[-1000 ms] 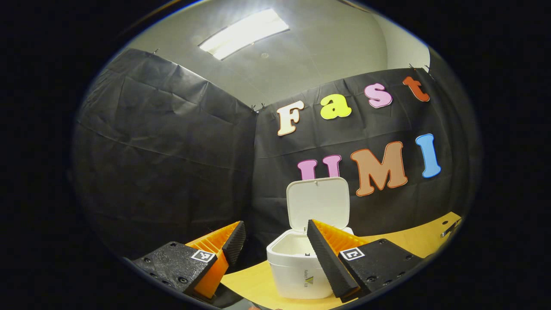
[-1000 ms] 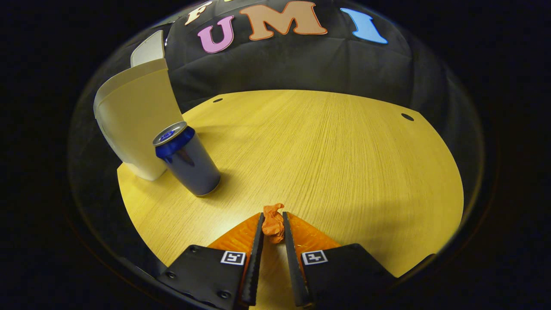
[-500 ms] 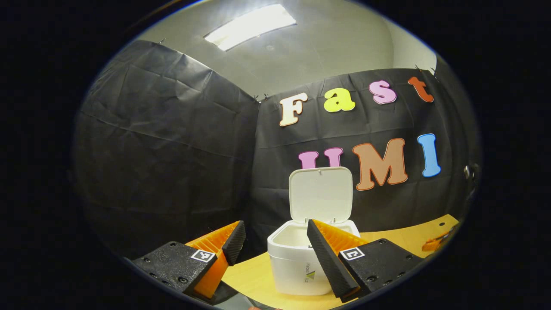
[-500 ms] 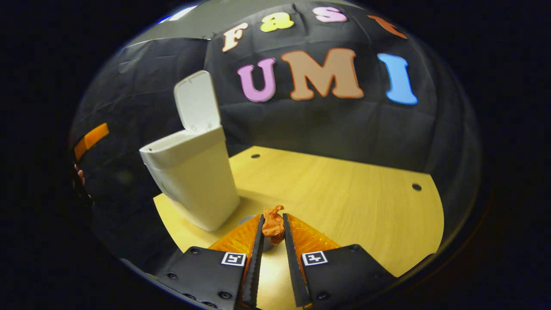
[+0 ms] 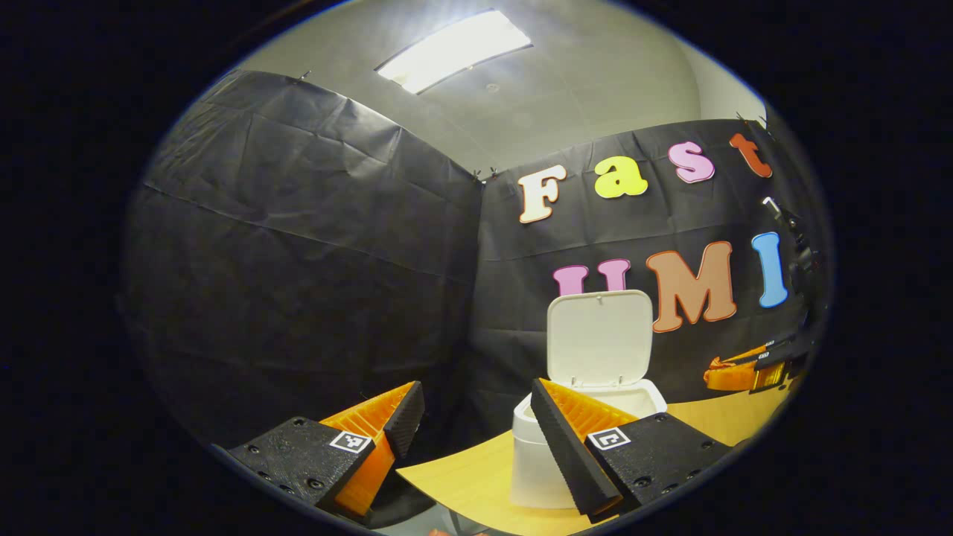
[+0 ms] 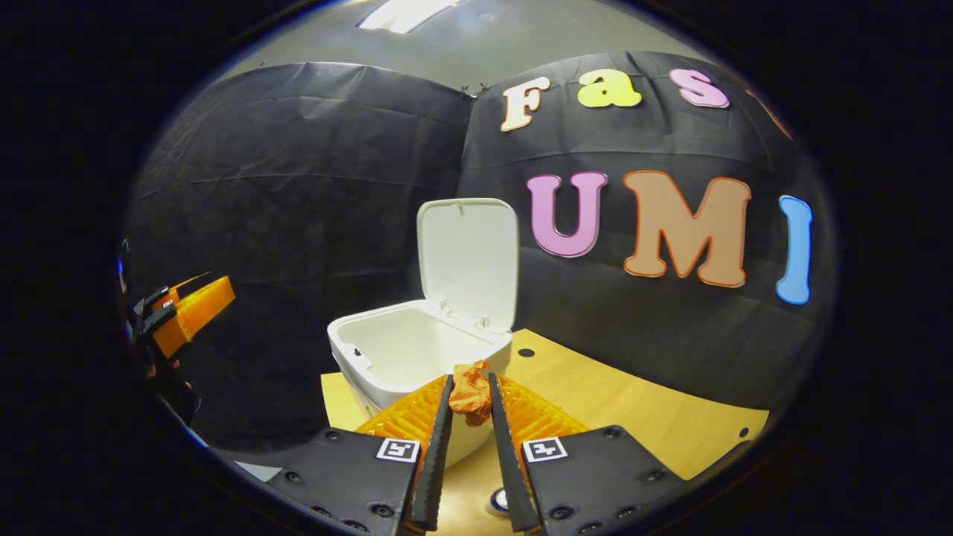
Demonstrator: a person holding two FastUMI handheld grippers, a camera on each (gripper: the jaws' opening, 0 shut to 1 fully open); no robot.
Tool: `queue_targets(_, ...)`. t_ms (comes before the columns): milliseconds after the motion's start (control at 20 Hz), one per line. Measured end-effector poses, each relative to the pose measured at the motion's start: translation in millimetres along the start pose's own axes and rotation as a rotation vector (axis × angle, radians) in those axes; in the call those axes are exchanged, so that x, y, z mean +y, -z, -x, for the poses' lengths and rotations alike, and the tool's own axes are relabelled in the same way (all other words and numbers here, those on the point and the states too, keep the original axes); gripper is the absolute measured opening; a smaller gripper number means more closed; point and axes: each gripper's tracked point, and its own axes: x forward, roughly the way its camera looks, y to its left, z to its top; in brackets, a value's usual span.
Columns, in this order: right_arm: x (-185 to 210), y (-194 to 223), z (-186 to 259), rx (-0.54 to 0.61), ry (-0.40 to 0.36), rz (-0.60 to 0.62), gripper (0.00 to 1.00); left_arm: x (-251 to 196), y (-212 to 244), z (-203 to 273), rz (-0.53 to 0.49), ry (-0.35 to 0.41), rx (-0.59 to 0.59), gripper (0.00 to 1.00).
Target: Press the lid of the desktop garbage bin to open it, pick up the crumpled paper on the desktop and throw it into the bin, then pick up the pop can on the desktop and drop it into the bin, and finally close the garbage bin lid.
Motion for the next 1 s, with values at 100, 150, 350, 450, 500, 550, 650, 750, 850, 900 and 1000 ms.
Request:
queue_targets(100, 15, -12, -17, -0.003, -0.039, 0.031, 0.41, 16, 3, 13, -0.017, -0.035, 0.01, 0.9)
queue_targets(150, 23, -16, -26, -0.006, -0.056, 0.037, 0.41, 24, 2, 18, -0.024, -0.053, 0.014, 0.9)
queue_targets(350, 49, -33, -58, -0.002, -0.104, 0.049, 0.36, 58, 3, 44, -0.039, -0.132, 0.041, 0.89)
queue_targets(450, 58, -38, -71, -0.003, -0.114, 0.061, 0.36, 79, 5, 57, -0.061, -0.182, 0.059, 0.9)
queue_targets(500, 60, -39, -78, -0.002, -0.11, 0.069, 0.41, 89, 6, 63, -0.075, -0.21, 0.07, 0.89)
queue_targets(550, 64, -41, -86, 0.001, -0.117, 0.077, 0.41, 98, 7, 70, -0.09, -0.236, 0.08, 0.89)
queue_targets(650, 67, -44, -94, 0.002, -0.117, 0.088, 0.56, 114, 5, 78, -0.115, -0.279, 0.091, 0.9)
queue_targets(750, 74, -41, -99, 0.002, -0.114, 0.094, 0.6, 122, 4, 84, -0.13, -0.298, 0.093, 0.89)
queue_targets(850, 72, -41, -102, 0.001, -0.096, 0.102, 0.77, 120, 1, 83, -0.139, -0.289, 0.088, 0.89)
queue_targets(900, 69, -42, -100, -0.001, -0.086, 0.109, 0.83, 115, 0, 81, -0.144, -0.276, 0.086, 0.89)
queue_targets(1000, 63, -43, -97, -0.015, -0.061, 0.12, 0.97, 101, 0, 75, -0.148, -0.227, 0.084, 0.89)
